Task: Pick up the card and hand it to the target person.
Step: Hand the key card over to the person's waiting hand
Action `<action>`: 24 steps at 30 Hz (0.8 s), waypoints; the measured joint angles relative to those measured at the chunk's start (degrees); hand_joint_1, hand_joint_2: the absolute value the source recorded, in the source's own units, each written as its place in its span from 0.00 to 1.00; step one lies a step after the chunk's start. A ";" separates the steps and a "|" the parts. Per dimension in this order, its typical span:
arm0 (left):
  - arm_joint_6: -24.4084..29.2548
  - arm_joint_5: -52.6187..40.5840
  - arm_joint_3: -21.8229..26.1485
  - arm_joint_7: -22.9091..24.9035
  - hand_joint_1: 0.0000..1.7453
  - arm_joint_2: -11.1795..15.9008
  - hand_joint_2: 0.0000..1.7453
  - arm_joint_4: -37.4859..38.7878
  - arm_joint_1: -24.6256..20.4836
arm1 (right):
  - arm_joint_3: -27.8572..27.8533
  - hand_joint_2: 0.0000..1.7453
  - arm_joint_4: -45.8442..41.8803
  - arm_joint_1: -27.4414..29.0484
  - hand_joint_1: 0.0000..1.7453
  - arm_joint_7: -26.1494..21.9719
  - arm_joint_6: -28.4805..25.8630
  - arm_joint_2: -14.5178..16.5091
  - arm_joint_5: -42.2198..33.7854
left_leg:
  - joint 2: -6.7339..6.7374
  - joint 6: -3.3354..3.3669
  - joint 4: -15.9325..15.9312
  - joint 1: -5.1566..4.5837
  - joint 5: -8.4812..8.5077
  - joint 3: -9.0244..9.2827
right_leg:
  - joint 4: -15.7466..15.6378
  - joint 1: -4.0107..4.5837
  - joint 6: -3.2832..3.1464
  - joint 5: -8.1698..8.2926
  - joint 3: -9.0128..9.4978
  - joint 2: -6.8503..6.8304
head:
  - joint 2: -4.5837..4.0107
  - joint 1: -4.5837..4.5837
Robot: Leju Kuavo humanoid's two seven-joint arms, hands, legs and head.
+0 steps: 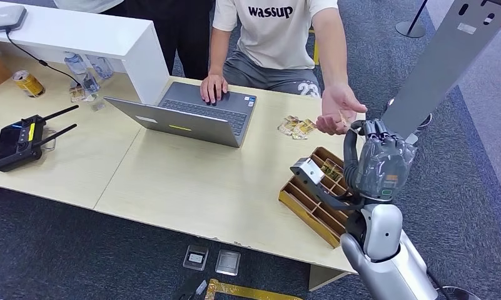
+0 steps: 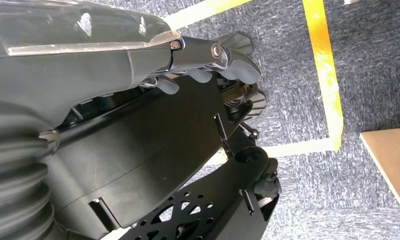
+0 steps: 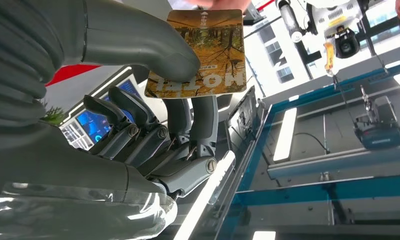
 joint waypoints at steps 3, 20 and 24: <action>-0.04 -0.15 -0.03 -0.17 0.00 0.00 1.00 0.00 0.01 | -0.17 1.00 1.25 -0.02 1.00 -0.27 -0.03 0.54 0.02 | 0.00 0.00 0.00 0.00 0.00 0.00 | 0.00 0.00 0.00 0.00 0.00 0.00 | 0.00 -0.01; -1.16 -0.29 -0.09 -1.62 0.00 0.00 0.00 0.00 0.01 | -1.42 1.00 3.59 0.11 0.00 -1.84 -0.08 1.61 -1.04 | 0.00 0.00 0.00 0.00 0.00 0.00 | 0.00 0.00 0.00 0.00 -0.01 0.01 | 0.00 0.01; -0.82 0.32 -0.07 -1.09 0.00 0.00 0.00 0.00 0.03 | -4.03 1.00 3.59 0.61 0.00 -10.05 -0.10 2.70 -10.70 | 0.00 0.00 0.00 0.00 0.00 0.00 | 0.00 0.00 0.00 0.00 -0.01 0.01 | 0.00 -0.01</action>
